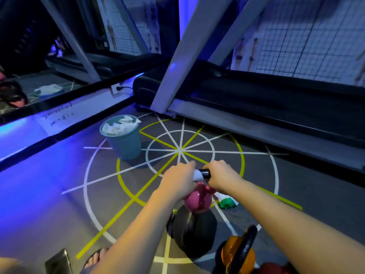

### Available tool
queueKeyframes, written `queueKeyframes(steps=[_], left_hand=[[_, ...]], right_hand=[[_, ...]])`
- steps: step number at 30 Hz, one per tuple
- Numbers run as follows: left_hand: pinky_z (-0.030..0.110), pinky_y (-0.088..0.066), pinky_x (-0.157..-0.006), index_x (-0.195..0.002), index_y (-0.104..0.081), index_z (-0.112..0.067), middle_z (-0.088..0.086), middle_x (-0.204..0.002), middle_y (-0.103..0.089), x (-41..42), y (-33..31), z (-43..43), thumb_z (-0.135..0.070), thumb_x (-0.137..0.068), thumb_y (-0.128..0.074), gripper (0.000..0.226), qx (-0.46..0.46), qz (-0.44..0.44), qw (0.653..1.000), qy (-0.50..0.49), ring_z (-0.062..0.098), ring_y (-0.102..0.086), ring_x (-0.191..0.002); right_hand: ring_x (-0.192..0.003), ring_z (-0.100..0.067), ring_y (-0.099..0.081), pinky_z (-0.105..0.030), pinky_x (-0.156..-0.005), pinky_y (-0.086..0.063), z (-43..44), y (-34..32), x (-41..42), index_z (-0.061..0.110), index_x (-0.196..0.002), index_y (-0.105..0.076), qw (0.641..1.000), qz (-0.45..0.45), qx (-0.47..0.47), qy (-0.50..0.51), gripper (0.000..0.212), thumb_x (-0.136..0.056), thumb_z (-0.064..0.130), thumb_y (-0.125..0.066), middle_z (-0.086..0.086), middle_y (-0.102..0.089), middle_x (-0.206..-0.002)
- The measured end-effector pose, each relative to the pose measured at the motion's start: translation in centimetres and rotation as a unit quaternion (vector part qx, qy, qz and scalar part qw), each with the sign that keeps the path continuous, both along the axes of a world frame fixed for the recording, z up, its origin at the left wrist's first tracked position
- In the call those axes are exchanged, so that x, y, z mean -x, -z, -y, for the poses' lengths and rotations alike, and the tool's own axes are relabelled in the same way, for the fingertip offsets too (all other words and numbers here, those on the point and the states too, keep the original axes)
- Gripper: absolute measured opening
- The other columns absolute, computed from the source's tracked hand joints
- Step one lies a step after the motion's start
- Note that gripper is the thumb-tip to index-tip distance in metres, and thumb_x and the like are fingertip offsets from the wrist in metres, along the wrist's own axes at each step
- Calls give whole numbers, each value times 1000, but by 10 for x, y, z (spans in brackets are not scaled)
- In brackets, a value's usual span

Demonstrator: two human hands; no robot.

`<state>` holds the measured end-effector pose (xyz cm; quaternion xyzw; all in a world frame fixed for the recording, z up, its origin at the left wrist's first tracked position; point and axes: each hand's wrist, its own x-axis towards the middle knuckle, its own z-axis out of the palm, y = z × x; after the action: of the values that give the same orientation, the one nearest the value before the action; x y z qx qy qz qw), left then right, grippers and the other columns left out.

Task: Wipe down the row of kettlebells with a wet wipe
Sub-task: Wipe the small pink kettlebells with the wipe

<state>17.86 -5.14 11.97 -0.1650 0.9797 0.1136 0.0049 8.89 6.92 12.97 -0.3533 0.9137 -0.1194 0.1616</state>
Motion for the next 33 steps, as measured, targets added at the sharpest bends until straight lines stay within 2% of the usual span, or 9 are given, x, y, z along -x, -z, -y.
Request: queueKeyframes(steps=[5, 8, 12, 18, 20, 23, 26, 30, 33], left_hand=[[31, -48, -65, -100, -65, -34, -8, -79, -69, -9, 23, 17, -16, -77, -70, 29, -193, -148, 962, -125, 13, -62, -75], [39, -49, -65, -86, -62, -33, -9, -73, -65, -23, 56, 11, -7, -75, -75, 31, -337, -296, 862, -236, 19, -60, -71], [42, -49, -67, -83, -61, -28, 2, -76, -65, -21, 82, 5, -15, -79, -80, 23, -485, -376, 724, -316, 14, -56, -70], [27, -41, -60, -91, -56, -25, -8, -77, -62, -23, 64, 7, -18, -80, -78, 26, -326, -302, 858, -257, 9, -57, -75], [22, -43, -61, -91, -59, -23, -9, -77, -65, -30, 61, 2, -15, -78, -81, 27, -376, -316, 836, -247, 6, -58, -73], [15, -45, -62, -99, -64, -13, -8, -80, -68, -44, 74, -17, -4, -80, -81, 27, -512, -396, 715, -264, 3, -60, -72], [9, -46, -62, -112, -60, -11, -4, -91, -67, -43, 76, -34, -6, -88, -77, 30, -571, -415, 656, -267, -7, -62, -74], [8, -48, -70, -136, -42, -21, -8, -116, -60, -41, 78, -33, -2, -88, -76, 61, -571, -409, 670, -241, -10, -64, -89], [11, -44, -94, -152, -24, -30, -17, -138, -45, -46, 85, -18, -9, -79, -86, 98, -535, -400, 720, -186, -14, -54, -117]], right_hand=[[-88, -33, -58, -33, -67, -41, 9, 1, -1, 27, -109, -65, 1000, -1, 16, 11, 32, -87, 9, -50, -11, -62, -104], [-83, -29, -61, -34, -68, -50, 17, -1, -7, 34, -111, -67, 998, 18, 57, 12, 40, -88, 7, -51, -5, -64, -100], [-78, -29, -60, -33, -68, -52, 28, 1, -11, 31, -107, -70, 996, 21, 83, 18, 40, -85, 3, -52, -3, -62, -91], [-71, -27, -61, -27, -57, -44, 20, 9, -2, 33, -96, -72, 993, 45, 96, 59, 47, -79, -3, -48, -3, -63, -80], [-73, -27, -64, -28, -58, -46, 13, 10, 1, 29, -90, -73, 992, 56, 100, 52, 41, -78, -3, -49, -4, -66, -80], [-66, -25, -69, -39, -60, -59, 9, 13, 5, 25, -77, -72, 987, 92, 118, 50, 35, -72, -4, -52, -6, -70, -73], [-59, -26, -72, -44, -59, -62, 9, 15, 14, 24, -72, -71, 981, 119, 138, 59, 35, -75, -6, -53, -11, -72, -75], [-59, -33, -73, -47, -58, -62, 9, 21, 18, 22, -73, -72, 974, 149, 154, 72, 39, -79, -10, -50, -18, -72, -80], [-59, -32, -72, -47, -56, -62, 10, 21, 13, 23, -72, -71, 977, 141, 148, 60, 40, -72, -10, -48, -17, -72, -76]])
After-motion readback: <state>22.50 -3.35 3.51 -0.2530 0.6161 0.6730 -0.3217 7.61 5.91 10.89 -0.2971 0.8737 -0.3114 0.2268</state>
